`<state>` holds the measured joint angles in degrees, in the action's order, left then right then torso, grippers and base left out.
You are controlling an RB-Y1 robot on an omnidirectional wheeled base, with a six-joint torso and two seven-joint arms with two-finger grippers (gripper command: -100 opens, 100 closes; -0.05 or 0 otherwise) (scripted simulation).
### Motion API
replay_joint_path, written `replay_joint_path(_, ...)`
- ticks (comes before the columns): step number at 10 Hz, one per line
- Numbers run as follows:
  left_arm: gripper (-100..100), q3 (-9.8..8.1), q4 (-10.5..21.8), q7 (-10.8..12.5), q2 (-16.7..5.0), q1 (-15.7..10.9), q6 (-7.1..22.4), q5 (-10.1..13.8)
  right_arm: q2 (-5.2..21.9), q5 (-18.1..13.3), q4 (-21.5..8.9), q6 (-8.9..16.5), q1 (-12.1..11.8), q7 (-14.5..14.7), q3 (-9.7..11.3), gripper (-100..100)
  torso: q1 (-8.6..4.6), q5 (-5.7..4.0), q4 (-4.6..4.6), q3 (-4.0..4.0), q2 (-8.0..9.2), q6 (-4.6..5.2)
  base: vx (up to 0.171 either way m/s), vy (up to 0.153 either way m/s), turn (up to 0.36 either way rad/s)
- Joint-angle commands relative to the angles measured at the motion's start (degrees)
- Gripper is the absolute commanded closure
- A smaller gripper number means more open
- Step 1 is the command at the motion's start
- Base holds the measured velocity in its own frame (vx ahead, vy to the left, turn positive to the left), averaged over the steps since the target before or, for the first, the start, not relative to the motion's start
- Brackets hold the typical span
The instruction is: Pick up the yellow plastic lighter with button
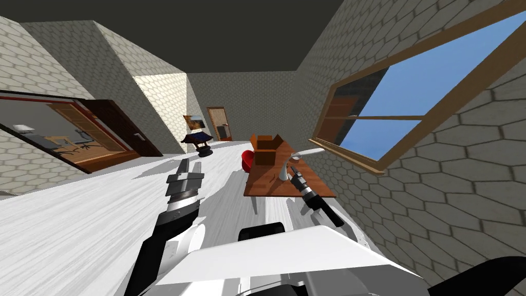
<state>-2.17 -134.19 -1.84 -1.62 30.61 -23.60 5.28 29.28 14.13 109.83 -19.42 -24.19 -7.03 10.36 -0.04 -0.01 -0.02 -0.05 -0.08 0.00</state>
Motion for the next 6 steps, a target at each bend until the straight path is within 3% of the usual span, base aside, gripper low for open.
replay_joint_path(1,0,0.0,0.0,0.0,0.0,0.0,0.0,0.0,2.8,0.2,-2.9,2.3,1.4,-0.8,2.9,-100,0.0,0.0,0.0,0.0,0.0,0.0,-0.001,-0.005,0.438)
replay_joint_path(2,0,0.0,0.0,0.0,0.0,0.0,0.0,0.0,4.6,0.4,-4.6,3.6,2.4,-1.4,4.5,-100,0.02,0.0,0.0,-0.01,-0.02,-0.03,0.001,-0.004,0.335)
replay_joint_path(3,0,0.0,0.0,0.0,0.0,0.0,0.0,0.0,4.9,0.4,-5.5,3.6,2.4,-1.4,4.6,-100,0.02,0.01,-0.01,-0.01,-0.01,0.03,0.001,-0.004,0.068)
replay_joint_path(5,0,0.0,0.0,0.0,0.0,0.0,0.0,0.0,8.8,0.7,-9.9,6.2,4.7,-2.5,8.2,-100,0.07,0.01,0.0,0.0,-0.01,0.02,0.0,0.014,0.282)
replay_joint_path(6,0,0.0,0.0,0.0,0.0,0.0,0.0,0.0,9.0,0.7,-10.2,6.2,4.7,-2.5,8.2,-100,0.11,0.03,0.0,-0.01,-0.02,0.0,0.002,0.007,0.147)
